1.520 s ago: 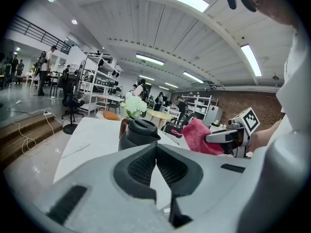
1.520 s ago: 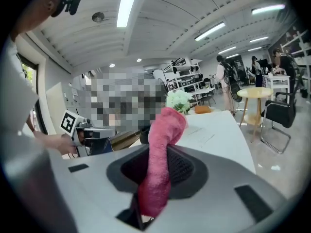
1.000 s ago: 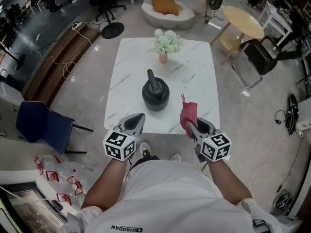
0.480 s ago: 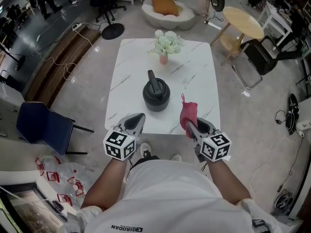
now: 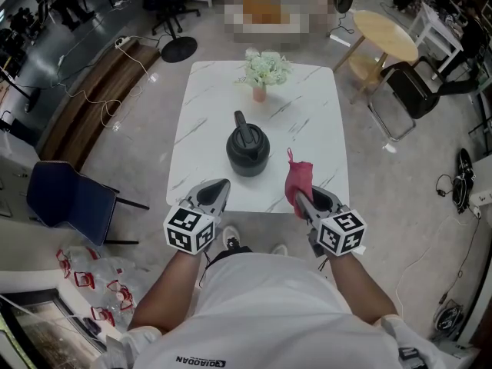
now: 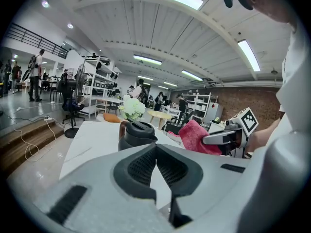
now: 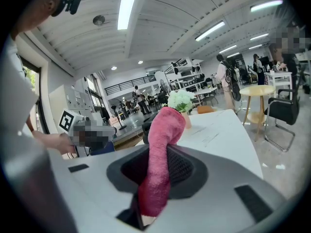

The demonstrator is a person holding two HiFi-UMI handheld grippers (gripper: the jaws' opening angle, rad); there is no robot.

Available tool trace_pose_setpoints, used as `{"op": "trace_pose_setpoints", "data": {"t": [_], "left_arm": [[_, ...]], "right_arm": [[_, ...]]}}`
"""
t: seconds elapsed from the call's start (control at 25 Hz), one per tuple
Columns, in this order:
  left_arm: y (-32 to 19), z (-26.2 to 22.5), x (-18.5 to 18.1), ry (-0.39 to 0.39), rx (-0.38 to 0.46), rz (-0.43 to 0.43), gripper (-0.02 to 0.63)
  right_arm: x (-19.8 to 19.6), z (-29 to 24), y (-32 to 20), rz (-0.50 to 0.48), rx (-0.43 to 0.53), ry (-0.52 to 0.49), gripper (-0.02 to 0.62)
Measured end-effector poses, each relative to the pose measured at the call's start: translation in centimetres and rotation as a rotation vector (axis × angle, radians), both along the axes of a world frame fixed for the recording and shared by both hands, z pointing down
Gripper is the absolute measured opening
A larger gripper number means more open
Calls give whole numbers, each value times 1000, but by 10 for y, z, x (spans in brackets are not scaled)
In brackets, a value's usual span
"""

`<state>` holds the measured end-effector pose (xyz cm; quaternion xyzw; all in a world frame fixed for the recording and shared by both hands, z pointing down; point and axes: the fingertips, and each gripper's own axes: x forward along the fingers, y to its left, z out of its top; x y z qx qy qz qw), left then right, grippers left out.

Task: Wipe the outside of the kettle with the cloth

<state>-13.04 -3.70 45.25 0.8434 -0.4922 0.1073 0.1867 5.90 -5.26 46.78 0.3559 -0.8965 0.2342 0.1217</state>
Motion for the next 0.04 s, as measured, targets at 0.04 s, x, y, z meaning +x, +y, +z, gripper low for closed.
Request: {"op": "trace_pose_setpoints", "data": {"t": [0.04], "left_arm": [[0, 0, 0, 0, 0, 0, 0]], "right_arm": [[0, 1, 0, 0, 0, 0, 94]]}}
